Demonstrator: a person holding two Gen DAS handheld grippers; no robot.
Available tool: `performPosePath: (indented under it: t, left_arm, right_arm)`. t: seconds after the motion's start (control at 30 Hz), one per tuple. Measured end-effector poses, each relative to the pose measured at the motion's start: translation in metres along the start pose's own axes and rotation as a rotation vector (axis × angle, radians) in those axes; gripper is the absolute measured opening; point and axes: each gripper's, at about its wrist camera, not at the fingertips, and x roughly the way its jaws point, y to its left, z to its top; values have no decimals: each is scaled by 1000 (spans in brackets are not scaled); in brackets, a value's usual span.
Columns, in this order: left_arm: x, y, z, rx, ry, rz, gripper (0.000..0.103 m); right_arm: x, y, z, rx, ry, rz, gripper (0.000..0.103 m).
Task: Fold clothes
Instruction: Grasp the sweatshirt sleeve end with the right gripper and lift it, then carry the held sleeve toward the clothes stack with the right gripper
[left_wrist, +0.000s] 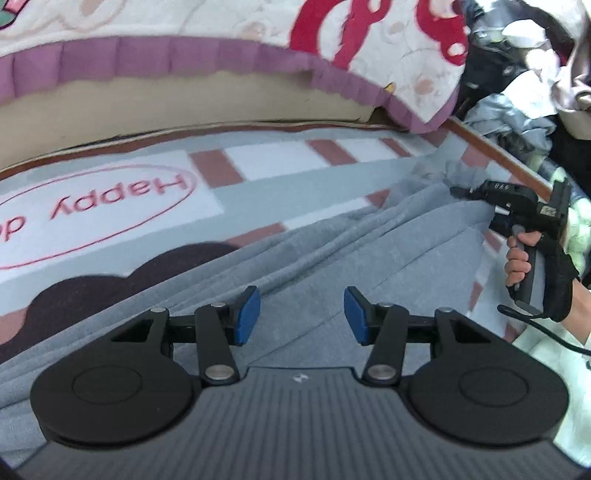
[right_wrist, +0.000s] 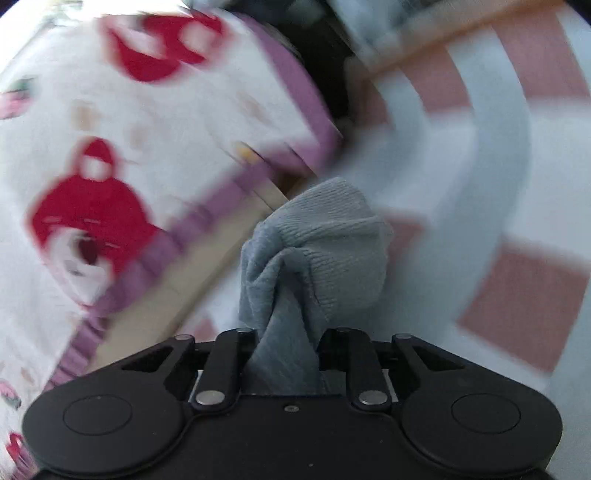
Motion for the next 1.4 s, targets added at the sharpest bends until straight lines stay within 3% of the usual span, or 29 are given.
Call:
performPosePath:
  t: [0.13,0.2,0.27,0.4,0.47,0.6,0.83,1.0,1.2,1.27,1.4]
  left_arm:
    - [12,-21,3,66,25,-51,50]
    - [31,-32,3,107,100,-11,50]
    - [48,-38,1,101,126,42,49]
    - [51,-55,-3,170,105,100,55]
    - [41,-55,-4,122,90,124,55]
    - [-3,-39,-10,39,8,140,56]
    - [-109,32,-36,-126,-94,316,56]
    - [-187,83,-87,-194,-78,440,56]
    - [-248,149,-169,-217,40,746,56]
    - [-267,167,-193,-239,51,812,57]
    - [-303,186,-220,-289,-27,806,58]
  right_arm:
    - [-67,33,27,-205,-164,33,19]
    - [-73,41,35,-260,-139,12,19]
    - [-74,46,36,-268,-105,-18,19]
    - [-84,62,31,-275,-108,-58,19]
    - [-91,79,26,-296,-130,-52,20]
    - [-106,133,9,-454,-165,-7,20]
    - [-123,237,-41,-579,-123,154,20]
    - [-133,309,-87,-610,-61,290,20]
    - [-142,367,-148,-633,21,393,20]
    - [-142,383,-167,-643,52,407,20]
    - [-135,407,-205,-646,117,425,20]
